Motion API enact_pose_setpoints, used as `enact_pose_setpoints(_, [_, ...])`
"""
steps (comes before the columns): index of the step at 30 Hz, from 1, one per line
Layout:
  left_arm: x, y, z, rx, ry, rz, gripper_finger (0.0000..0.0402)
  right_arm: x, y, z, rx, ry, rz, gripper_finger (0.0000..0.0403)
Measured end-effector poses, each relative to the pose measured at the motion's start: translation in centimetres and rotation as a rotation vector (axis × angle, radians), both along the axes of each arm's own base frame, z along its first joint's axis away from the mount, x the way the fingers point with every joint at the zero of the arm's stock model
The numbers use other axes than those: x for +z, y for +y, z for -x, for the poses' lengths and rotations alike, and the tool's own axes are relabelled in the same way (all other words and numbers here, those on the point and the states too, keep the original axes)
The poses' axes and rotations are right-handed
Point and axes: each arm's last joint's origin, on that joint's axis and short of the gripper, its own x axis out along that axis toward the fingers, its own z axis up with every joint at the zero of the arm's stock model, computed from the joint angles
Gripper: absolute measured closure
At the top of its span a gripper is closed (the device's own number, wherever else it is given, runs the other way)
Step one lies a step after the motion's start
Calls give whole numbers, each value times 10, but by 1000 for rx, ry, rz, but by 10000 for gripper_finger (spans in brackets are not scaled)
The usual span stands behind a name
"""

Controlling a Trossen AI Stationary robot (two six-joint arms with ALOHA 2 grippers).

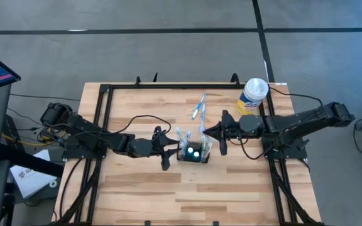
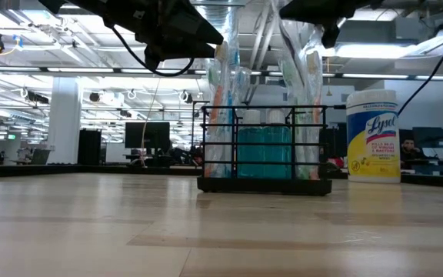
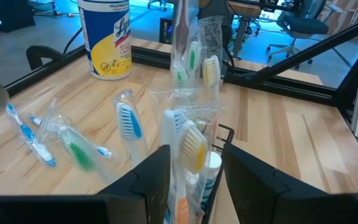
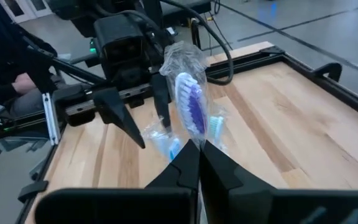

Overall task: Pick & Place toothbrushing station
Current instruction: Put the violet toothbrush into the wire organizer

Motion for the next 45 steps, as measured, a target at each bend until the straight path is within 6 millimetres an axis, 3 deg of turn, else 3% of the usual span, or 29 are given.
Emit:
enact_pose_setpoints(11, [0, 0, 0, 0, 0, 0, 261, 12, 4, 22, -45, -15, 37, 403])
enact_pose_setpoints(15, [0, 0, 0, 0, 0, 0, 261, -3, 3, 29, -70, 0, 48, 403])
enact_pose_setpoints(24, [0, -1, 0, -2, -1, 0, 261, -34, -1, 50, -74, -249, -31, 403])
enact_pose_setpoints(30, [0, 0, 0, -1, -3, 1, 261, -51, 0, 47, -77, -282, -50, 403])
enact_pose_setpoints(45, [0, 0, 0, -1, -5, 1, 261, -63, 4, 29, -49, -286, -19, 403])
